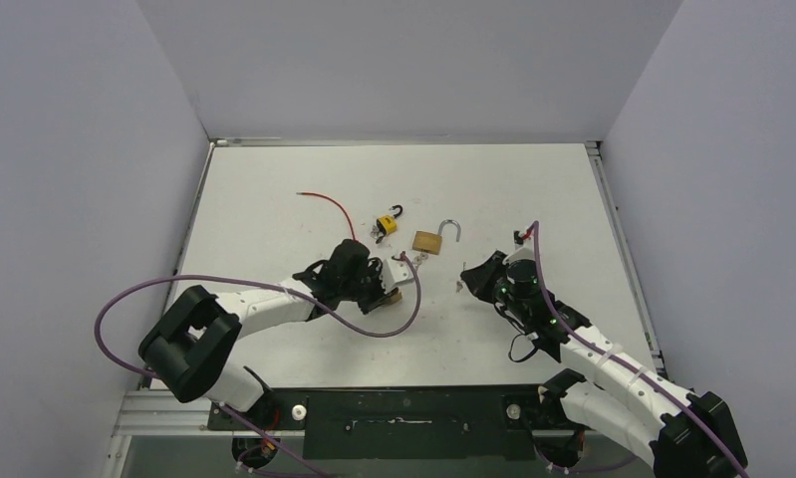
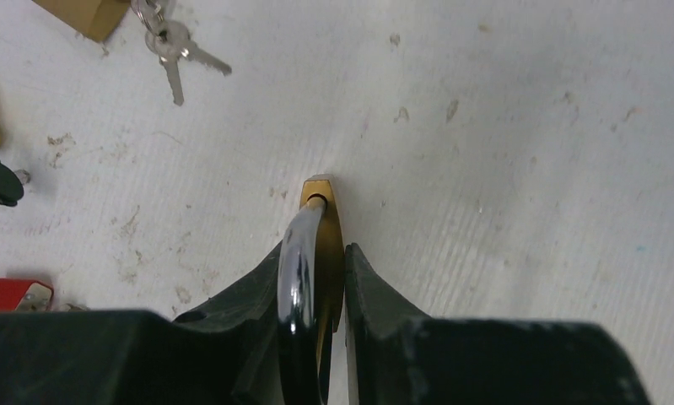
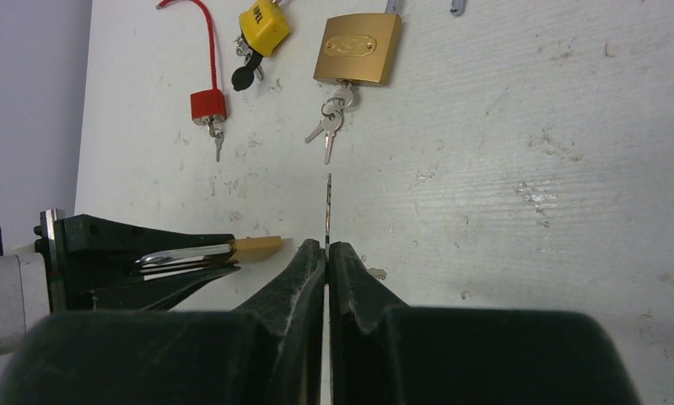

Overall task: Unlock with the key
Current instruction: Pick up the lock from the center of the board.

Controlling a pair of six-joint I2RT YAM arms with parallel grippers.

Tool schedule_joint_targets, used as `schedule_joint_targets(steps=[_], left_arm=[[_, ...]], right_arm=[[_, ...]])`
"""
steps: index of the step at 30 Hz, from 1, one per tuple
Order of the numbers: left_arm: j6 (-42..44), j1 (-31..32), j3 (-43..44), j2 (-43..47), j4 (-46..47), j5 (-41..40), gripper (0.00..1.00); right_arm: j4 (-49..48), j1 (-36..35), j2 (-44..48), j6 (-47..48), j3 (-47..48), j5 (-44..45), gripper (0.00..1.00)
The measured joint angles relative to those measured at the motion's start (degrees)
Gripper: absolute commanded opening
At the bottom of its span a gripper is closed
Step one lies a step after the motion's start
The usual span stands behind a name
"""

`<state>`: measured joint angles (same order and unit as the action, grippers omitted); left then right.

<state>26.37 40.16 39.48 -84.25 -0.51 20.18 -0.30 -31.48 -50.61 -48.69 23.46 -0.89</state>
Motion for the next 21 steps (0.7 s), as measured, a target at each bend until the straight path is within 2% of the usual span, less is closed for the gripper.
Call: schedule_joint_targets(steps=[2, 6, 8, 21], left_arm=[[-4.66, 2.16, -0.02, -0.63, 3.80, -2.25, 0.09], [-10.43, 5.66, -0.20, -2.60, 9.99, -5.88, 0.33], [-12.76, 6.99, -0.70, -3.04, 12.70, -7.15, 0.39], [-16.06, 7.74, -0.87, -4.85, 20.28, -9.55, 0.45]], right_arm=[[0.00, 0.33, 0.15, 0.00, 0.00, -0.04, 0.00], [0.17, 0.44, 0.24, 0.02, 0.00, -0.04, 0.00], [0.48, 0.44, 0.28, 0.02, 0.00, -0.11, 0.00], [1.31, 0.46, 0.28, 0.00, 0.00, -0.24, 0.00]])
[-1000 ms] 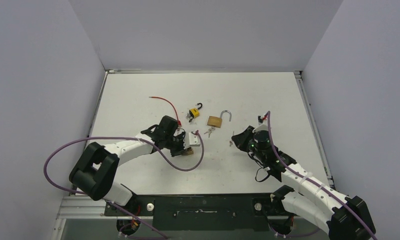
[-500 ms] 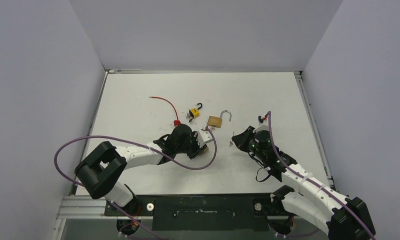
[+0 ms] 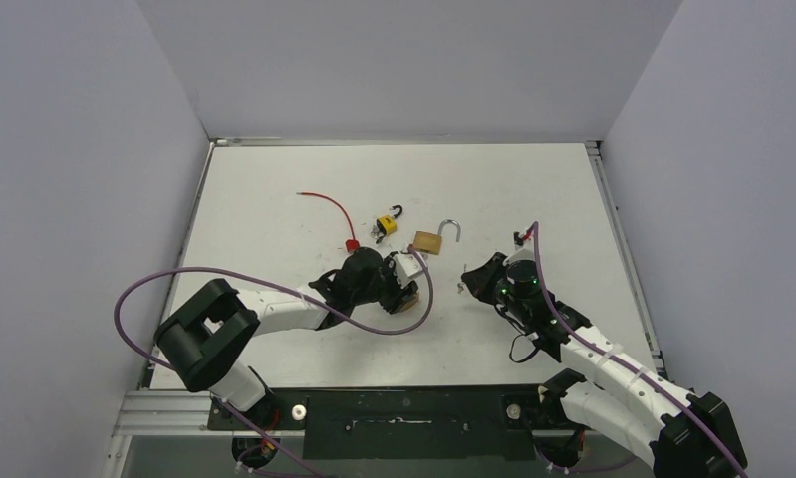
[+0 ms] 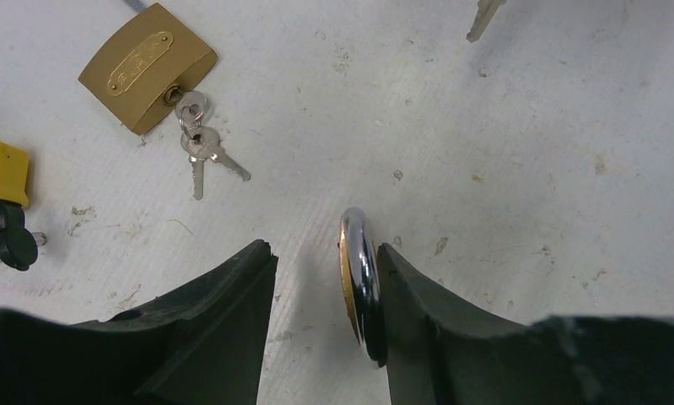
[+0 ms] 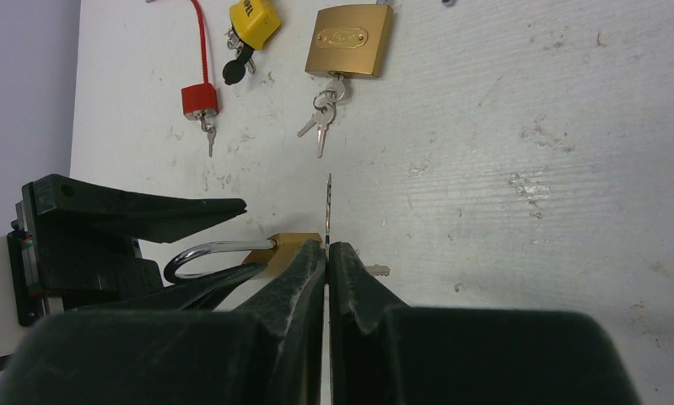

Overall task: Unlock with the key
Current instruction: Pick up the lock from the center of the board.

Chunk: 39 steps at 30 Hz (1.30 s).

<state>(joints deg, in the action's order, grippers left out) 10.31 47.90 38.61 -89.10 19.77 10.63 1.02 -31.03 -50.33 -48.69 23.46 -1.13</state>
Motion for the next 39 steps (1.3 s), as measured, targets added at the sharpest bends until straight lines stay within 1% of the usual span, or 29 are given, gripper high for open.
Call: schedule_joint_targets(steps=[5, 9, 13, 15, 18, 19, 20, 23, 24, 27, 30, 33, 35, 39], left_arm=[[-2.36, 0.42, -3.93, 0.00, 6.75, -1.64, 0.45], [-3.06, 2.86, -7.58, 0.00, 13.18, -5.51, 0.46], [-3.69, 4.72, -9.62, -1.51, 16.06, -7.63, 0.46], [-3.89, 5.27, -9.75, -2.89, 17.00, -8.26, 0.44], [-4.15, 5.75, -9.77, -4.57, 18.36, -9.44, 0.37], [-4.28, 5.86, -9.84, -4.98, 19.02, -10.03, 0.33], [-4.39, 5.97, -9.97, -5.38, 19.91, -10.54, 0.27], [-4.85, 6.03, -10.62, -6.36, 22.82, -11.54, 0.05], [-5.05, 6.08, -10.93, -6.54, 23.80, -11.72, 0.00], [-5.55, 6.19, -11.61, -6.71, 25.44, -12.57, 0.00], [-6.14, 6.19, -11.76, -6.49, 25.40, -12.72, 0.00], [-7.72, 6.16, -11.78, -3.96, 22.18, -12.79, 0.00], [-9.46, 6.19, -11.78, -0.31, 19.28, -13.03, 0.00], [-15.54, 6.27, -10.67, 11.04, 12.24, -16.00, 0.00]], right_arm=[[0.59, 0.26, 0.00, 0.00, 0.00, 0.02, 0.00], [1.44, 0.31, 0.00, 0.02, 0.00, 0.02, 0.00], [2.03, 0.31, 0.00, 0.00, 0.00, 0.02, 0.00], [2.21, 0.31, 0.00, 0.00, 0.00, 0.02, 0.00], [2.34, 0.33, 0.00, 0.00, 0.00, 0.02, 0.00], [2.40, 0.35, 0.00, 0.00, 0.00, 0.02, 0.00], [2.47, 0.35, 0.00, 0.00, 0.00, 0.02, 0.00], [2.60, 0.35, 0.00, 0.00, 0.00, 0.02, 0.00], [2.60, 0.35, 0.02, 0.02, 0.00, 0.02, 0.00], [2.67, 0.37, 0.28, 0.44, 0.00, -0.07, 0.00], [2.75, 0.52, 1.36, 1.90, 0.00, -0.92, 0.00], [2.21, 0.90, 4.20, 4.83, 0.00, -3.67, 0.00], [1.20, 1.07, 6.38, 6.69, -0.04, -6.58, 0.00], [-3.02, 1.38, 11.37, 10.14, -0.11, -15.02, 0.00]])
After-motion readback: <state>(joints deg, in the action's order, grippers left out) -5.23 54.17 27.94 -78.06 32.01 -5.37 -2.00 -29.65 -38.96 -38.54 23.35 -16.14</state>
